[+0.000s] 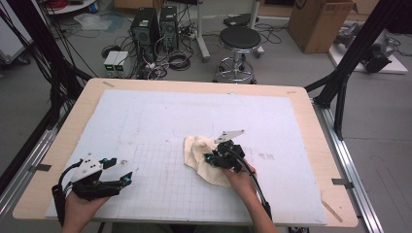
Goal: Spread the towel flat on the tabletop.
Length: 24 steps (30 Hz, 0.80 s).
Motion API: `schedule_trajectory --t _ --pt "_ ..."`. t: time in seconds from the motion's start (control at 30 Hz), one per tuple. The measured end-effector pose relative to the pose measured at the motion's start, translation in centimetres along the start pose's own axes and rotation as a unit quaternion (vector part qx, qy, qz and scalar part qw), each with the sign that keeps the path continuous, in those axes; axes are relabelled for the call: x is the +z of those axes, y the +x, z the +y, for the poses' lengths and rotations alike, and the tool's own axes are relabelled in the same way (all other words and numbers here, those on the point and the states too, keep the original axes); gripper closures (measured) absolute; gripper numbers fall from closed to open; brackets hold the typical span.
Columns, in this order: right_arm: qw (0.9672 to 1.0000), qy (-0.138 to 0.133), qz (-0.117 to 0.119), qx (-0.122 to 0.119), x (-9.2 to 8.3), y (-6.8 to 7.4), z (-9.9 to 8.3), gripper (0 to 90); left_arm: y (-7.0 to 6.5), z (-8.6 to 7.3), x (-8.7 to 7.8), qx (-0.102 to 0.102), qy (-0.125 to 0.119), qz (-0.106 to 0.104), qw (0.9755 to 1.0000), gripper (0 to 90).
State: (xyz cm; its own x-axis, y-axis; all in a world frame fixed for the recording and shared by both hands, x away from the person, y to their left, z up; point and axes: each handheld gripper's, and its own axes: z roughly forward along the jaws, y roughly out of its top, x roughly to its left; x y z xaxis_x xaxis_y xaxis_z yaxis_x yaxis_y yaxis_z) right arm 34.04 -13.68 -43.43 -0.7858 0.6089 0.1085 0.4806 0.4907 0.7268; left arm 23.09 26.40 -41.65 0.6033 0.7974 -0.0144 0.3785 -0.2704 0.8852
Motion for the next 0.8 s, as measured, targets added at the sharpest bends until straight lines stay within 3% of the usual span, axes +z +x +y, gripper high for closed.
schedule_trajectory --t 0.17,0.27,0.57,0.8 --pt "0.9999 -0.01 0.0 0.005 -0.4 0.1 0.1 82.6 0.0 0.0 -0.1 -0.005 -0.002 0.001 1.0 24.3" --pt "0.9994 -0.03 0.01 0.013 -0.9 0.1 0.3 82.8 0.1 0.0 -0.1 -0.003 -0.002 0.001 1.0 24.4" --pt "0.998 -0.056 0.021 0.02 -2.3 0.5 0.7 83.1 0.0 0.0 0.0 -0.001 -0.001 0.0 1.0 24.4" --pt "0.9969 -0.074 0.026 -0.001 -3.4 2.3 2.4 83.1 0.0 0.0 0.0 -0.001 -0.003 0.001 1.0 24.4"
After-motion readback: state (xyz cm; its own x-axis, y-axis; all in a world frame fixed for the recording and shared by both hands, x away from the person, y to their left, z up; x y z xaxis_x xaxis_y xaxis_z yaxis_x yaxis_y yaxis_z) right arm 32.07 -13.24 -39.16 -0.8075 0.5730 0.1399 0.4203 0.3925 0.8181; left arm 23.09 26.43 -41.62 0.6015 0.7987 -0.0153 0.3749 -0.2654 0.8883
